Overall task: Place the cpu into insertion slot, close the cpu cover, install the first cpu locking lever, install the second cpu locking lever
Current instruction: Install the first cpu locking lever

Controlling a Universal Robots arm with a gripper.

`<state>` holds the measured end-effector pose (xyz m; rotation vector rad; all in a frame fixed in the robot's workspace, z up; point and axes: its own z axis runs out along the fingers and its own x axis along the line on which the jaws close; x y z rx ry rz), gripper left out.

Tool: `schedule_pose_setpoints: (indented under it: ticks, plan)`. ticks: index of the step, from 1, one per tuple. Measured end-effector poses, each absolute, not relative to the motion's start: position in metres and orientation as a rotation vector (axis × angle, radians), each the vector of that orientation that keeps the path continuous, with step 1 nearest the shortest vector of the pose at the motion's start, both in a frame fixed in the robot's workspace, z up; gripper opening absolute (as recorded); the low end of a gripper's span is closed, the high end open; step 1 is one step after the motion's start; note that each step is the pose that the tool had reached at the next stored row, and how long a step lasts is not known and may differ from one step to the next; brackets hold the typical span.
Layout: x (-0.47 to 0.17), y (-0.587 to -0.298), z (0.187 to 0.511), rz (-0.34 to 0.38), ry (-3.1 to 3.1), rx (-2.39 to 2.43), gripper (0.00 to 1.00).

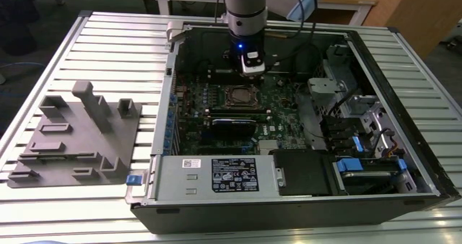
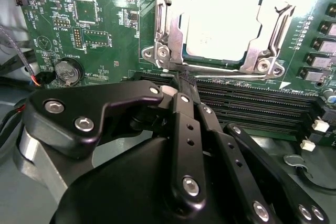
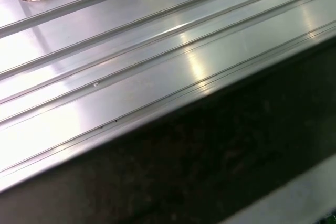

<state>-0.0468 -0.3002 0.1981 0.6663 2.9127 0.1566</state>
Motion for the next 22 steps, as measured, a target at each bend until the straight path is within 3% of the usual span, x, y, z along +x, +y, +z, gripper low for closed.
schedule_pose_setpoints:
  ticks: [22]
  plan:
    - [-0.0519, -0.3041, 0.1962, 0.189, 2.877, 0.654, 0.11]
